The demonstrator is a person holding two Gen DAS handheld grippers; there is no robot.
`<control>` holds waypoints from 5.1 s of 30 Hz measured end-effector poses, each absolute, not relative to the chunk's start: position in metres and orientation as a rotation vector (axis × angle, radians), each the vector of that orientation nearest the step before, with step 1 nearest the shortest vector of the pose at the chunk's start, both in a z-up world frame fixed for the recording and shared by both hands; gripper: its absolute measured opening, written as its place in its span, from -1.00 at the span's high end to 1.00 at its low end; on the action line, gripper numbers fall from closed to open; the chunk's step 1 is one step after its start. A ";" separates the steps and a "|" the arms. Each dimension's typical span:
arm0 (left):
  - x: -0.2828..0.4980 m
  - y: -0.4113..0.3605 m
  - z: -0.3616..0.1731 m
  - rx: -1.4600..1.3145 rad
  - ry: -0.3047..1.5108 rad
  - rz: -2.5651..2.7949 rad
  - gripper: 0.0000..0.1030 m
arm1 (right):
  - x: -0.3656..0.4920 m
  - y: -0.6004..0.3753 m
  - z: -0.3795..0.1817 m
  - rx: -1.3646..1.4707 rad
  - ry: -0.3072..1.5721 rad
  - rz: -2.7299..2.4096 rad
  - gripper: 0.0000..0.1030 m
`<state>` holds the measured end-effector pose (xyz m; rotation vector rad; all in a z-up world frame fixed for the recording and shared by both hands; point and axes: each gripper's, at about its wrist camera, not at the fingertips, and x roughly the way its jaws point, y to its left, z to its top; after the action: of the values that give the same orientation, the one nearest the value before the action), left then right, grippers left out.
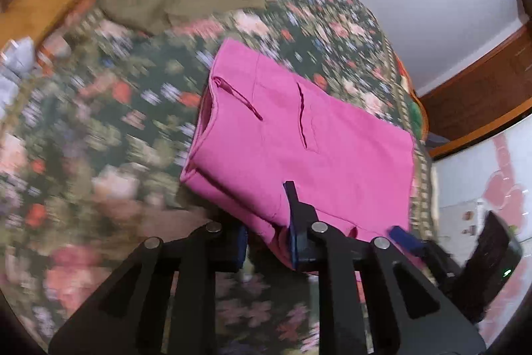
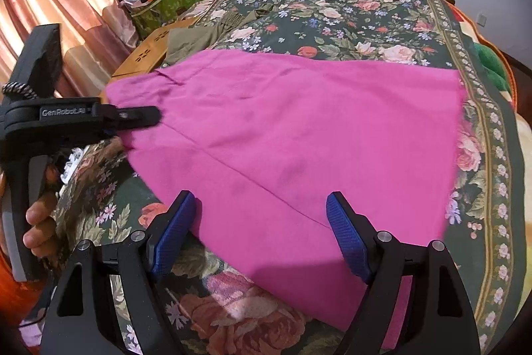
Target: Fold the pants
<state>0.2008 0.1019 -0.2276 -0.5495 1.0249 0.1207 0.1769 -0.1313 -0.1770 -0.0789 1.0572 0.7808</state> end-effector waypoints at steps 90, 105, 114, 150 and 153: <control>0.386 0.102 -0.257 -0.050 1.235 0.083 -0.55 | 0.193 -0.194 -0.153 0.015 0.972 0.592 -0.52; 0.351 0.095 -0.280 0.159 1.247 0.111 -0.82 | 0.198 -0.190 -0.151 0.026 0.956 0.604 -0.52; 0.291 0.116 -0.262 0.025 1.248 0.098 -0.82 | 0.192 -0.177 -0.145 0.011 0.941 0.643 -0.52; 0.186 0.143 -0.240 -0.124 1.120 0.157 -0.49 | 0.201 -0.169 -0.196 0.052 1.111 0.701 0.21; 0.190 0.142 -0.231 -0.066 1.115 0.190 -0.49 | 0.202 -0.169 -0.191 0.025 1.100 0.694 0.20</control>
<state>0.1903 0.1424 -0.2308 -0.0659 1.1146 0.1896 0.2022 -0.1689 -0.1906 0.0254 1.1000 0.6937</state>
